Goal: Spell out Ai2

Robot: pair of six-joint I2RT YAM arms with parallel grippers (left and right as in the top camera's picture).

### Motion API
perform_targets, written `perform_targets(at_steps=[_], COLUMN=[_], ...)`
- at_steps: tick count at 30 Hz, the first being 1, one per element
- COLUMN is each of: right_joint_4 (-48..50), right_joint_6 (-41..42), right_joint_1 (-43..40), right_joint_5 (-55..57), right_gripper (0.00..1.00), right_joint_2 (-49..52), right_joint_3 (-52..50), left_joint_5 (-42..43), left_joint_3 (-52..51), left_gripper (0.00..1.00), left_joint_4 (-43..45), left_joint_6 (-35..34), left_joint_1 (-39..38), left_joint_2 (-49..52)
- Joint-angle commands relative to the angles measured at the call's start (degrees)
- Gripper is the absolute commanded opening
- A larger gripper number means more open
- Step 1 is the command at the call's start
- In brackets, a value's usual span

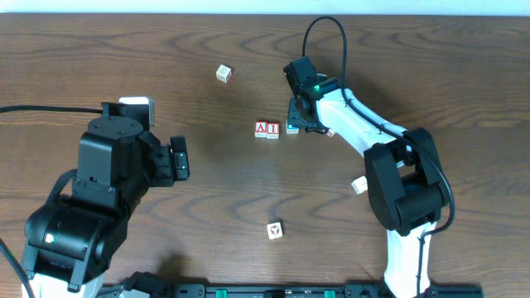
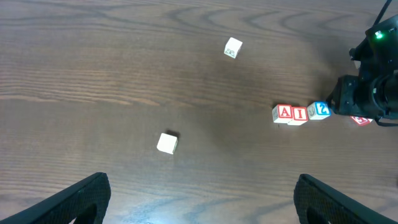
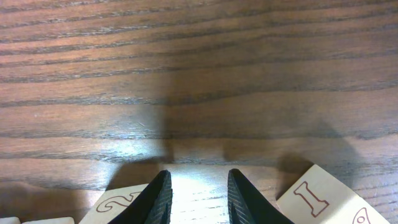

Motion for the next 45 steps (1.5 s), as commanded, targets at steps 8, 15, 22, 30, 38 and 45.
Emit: perform_targets(at_steps=[8, 15, 22, 30, 38, 45], right_joint_4=[1.51, 2.4, 2.03, 0.5, -2.34, -2.62], right_joint_6=[-1.27, -2.1, -2.08, -1.64, 0.17, 0.98], right_joint_1=[0.63, 1.11, 1.09, 1.07, 0.85, 0.92], right_joint_5=[-1.22, -2.47, -2.75, -0.17, -1.03, -1.31], right_gripper=[0.31, 0.31, 0.32, 0.32, 0.32, 0.29], right_joint_2=[0.39, 0.39, 0.39, 0.39, 0.39, 0.39], right_joint_3=[-0.35, -0.35, -0.35, -0.35, -0.35, -0.35], left_joint_5=[-0.02, -0.02, 0.0, 0.0, 0.0, 0.0], left_joint_3=[0.72, 0.72, 0.72, 0.72, 0.72, 0.72], left_gripper=[0.95, 0.95, 0.95, 0.95, 0.95, 0.95], left_joint_4=[0.07, 0.07, 0.07, 0.07, 0.09, 0.09], left_joint_6=[-0.2, -0.22, -0.22, -0.22, -0.22, -0.2], left_joint_1=[0.13, 0.13, 0.13, 0.13, 0.13, 0.13], left_joint_2=[0.15, 0.15, 0.22, 0.57, 0.57, 0.59])
